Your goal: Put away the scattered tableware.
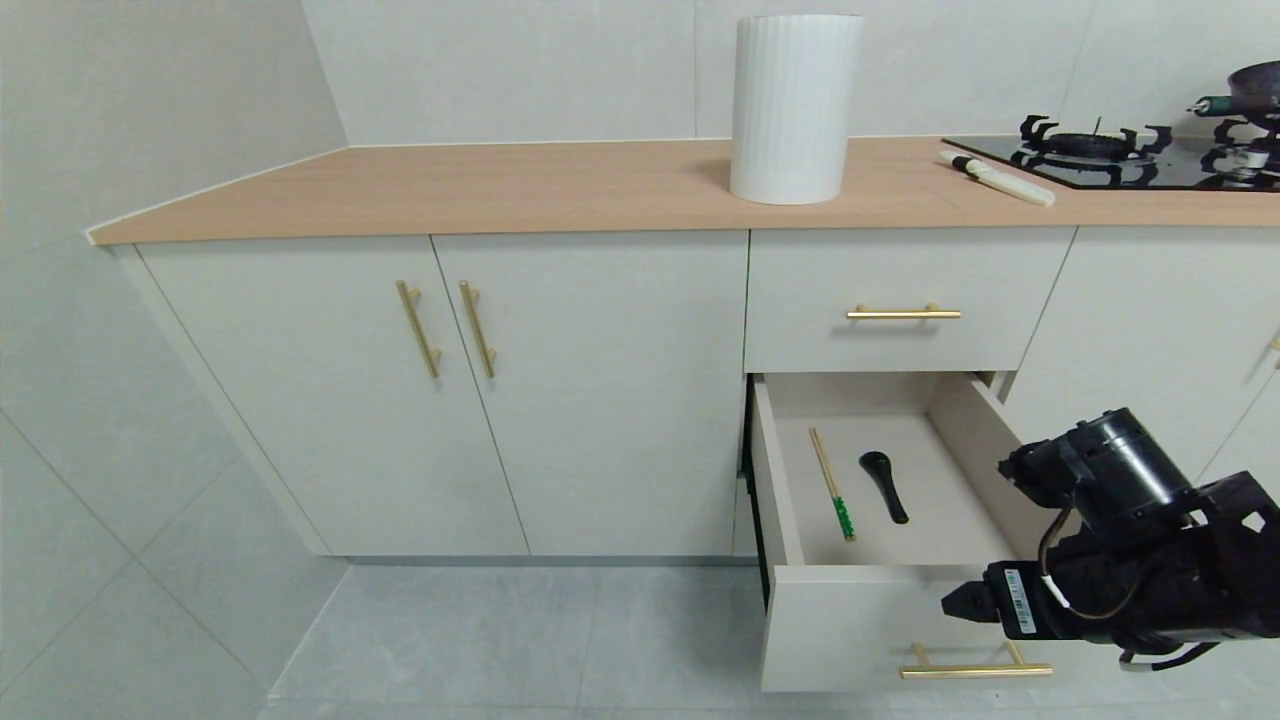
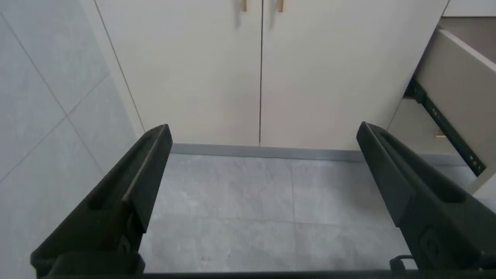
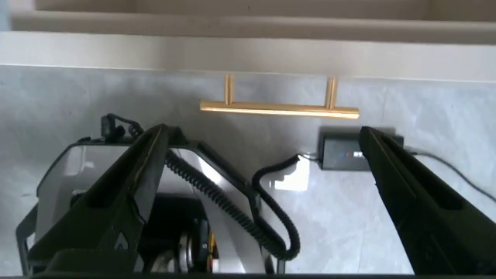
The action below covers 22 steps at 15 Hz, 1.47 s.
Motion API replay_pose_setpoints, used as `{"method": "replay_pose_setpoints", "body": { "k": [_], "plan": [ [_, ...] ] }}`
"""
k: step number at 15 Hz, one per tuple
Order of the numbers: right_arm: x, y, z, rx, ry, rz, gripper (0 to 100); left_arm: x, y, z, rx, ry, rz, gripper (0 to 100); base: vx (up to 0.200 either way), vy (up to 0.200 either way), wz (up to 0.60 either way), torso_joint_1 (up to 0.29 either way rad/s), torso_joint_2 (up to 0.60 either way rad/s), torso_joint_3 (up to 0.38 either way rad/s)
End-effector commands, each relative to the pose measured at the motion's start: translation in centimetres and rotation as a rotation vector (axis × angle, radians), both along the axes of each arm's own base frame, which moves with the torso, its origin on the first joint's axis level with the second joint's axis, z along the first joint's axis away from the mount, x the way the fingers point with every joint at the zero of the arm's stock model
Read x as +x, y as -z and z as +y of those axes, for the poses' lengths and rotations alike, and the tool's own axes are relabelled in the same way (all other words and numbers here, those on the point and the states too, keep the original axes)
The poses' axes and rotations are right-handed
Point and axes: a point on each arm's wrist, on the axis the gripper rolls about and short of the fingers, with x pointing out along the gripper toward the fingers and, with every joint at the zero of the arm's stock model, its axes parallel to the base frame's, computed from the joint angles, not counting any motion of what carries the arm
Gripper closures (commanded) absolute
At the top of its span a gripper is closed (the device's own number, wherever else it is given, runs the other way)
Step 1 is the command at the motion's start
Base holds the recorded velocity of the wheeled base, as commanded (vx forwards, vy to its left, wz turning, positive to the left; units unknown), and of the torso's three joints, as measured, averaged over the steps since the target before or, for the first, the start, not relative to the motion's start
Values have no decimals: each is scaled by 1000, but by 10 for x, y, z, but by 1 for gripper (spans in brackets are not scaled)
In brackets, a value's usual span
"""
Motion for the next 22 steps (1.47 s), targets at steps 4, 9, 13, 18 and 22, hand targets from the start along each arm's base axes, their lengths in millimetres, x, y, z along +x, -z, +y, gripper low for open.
{"method": "replay_pose_setpoints", "body": {
  "k": [4,9,13,18,22],
  "plan": [
    [11,16,4,-56,35,15,0,0,0,0,-1,0,-1,0,0,0,0,0,0,0],
    [17,23,6,-48,38,-5,0,0,0,0,-1,0,-1,0,0,0,0,0,0,0],
    [21,30,7,-34,40,-35,0,0,0,0,-1,0,-1,0,0,0,0,0,0,0],
    [42,37,2,-17,77,-97,0,0,0,0,-1,0,1,0,0,0,0,0,0,0],
    [68,38,6,-28,57,-138,0,0,0,0,-1,0,-1,0,0,0,0,0,0,0]
  ]
}}
